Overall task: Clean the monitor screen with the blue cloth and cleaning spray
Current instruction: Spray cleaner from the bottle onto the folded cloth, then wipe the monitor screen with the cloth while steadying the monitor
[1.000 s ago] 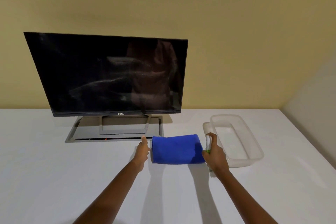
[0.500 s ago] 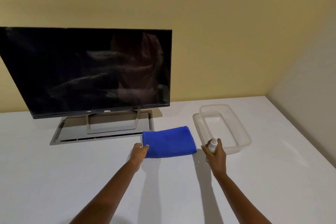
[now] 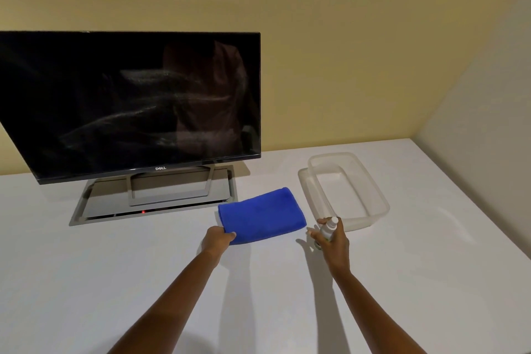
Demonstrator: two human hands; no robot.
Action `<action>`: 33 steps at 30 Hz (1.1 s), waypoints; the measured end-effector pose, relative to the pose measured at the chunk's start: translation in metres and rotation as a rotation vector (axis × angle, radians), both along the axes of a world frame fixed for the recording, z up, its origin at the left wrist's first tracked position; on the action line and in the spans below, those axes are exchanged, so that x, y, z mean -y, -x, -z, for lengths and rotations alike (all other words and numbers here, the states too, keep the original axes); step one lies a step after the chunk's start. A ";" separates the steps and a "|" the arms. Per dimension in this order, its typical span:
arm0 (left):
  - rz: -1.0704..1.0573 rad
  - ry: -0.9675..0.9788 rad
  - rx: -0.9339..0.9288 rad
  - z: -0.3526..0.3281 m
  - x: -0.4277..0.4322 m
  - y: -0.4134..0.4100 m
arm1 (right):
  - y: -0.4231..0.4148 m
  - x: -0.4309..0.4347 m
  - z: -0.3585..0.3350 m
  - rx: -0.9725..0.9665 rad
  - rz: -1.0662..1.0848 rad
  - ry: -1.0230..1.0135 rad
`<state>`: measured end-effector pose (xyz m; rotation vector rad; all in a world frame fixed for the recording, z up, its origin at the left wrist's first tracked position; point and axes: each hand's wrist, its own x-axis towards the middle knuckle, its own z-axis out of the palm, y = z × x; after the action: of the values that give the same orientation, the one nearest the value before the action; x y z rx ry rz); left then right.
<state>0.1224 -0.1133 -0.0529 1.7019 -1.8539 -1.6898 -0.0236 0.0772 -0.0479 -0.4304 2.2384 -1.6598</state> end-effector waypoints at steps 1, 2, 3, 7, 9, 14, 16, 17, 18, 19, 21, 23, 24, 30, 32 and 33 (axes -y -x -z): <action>0.010 0.013 0.011 -0.001 -0.001 0.000 | 0.000 -0.001 0.001 -0.005 -0.011 -0.010; 0.020 0.024 0.025 -0.002 -0.002 -0.001 | 0.000 -0.003 0.001 -0.008 -0.022 -0.019; 0.028 0.035 0.034 -0.002 -0.003 -0.001 | -0.001 -0.004 0.000 -0.005 -0.029 -0.021; 0.007 0.051 -0.017 0.000 -0.004 -0.004 | -0.009 -0.015 0.004 0.017 0.008 -0.038; -0.011 0.069 -0.064 -0.001 -0.005 -0.006 | -0.018 -0.024 0.011 0.006 0.112 -0.079; 0.006 0.202 -0.207 -0.021 -0.011 -0.010 | -0.058 -0.033 0.028 -0.246 0.309 -0.427; 0.072 0.321 -0.270 -0.031 -0.010 -0.012 | -0.072 -0.027 0.027 -0.357 0.197 -0.443; 0.108 0.378 -0.302 -0.036 -0.008 -0.014 | -0.077 -0.021 0.023 -0.408 0.141 -0.417; 0.147 0.422 -0.327 -0.042 -0.007 -0.015 | -0.080 -0.013 0.015 -0.450 0.086 -0.386; 0.184 0.457 -0.350 -0.047 -0.005 -0.017 | -0.082 -0.003 0.005 -0.480 0.029 -0.357; 0.264 0.510 -0.366 -0.058 0.000 -0.021 | -0.081 0.020 -0.019 -0.543 -0.085 -0.293; 0.337 0.550 -0.360 -0.070 0.005 -0.025 | -0.079 0.046 -0.044 -0.593 -0.179 -0.253; 0.371 0.565 -0.349 -0.077 0.008 -0.028 | -0.078 0.059 -0.057 -0.605 -0.223 -0.243; 0.583 0.640 -0.338 -0.114 0.035 -0.059 | -0.080 0.114 -0.117 -0.611 -0.535 -0.170; 0.611 0.650 -0.359 -0.124 0.042 -0.072 | -0.083 0.123 -0.127 -0.614 -0.621 -0.192; 0.617 0.645 -0.369 -0.128 0.046 -0.078 | -0.086 0.126 -0.130 -0.616 -0.655 -0.219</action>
<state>0.2003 -0.1589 0.0752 0.5678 -2.4775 -1.1948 0.0627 -0.0487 0.0825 -1.5813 2.2411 -1.0039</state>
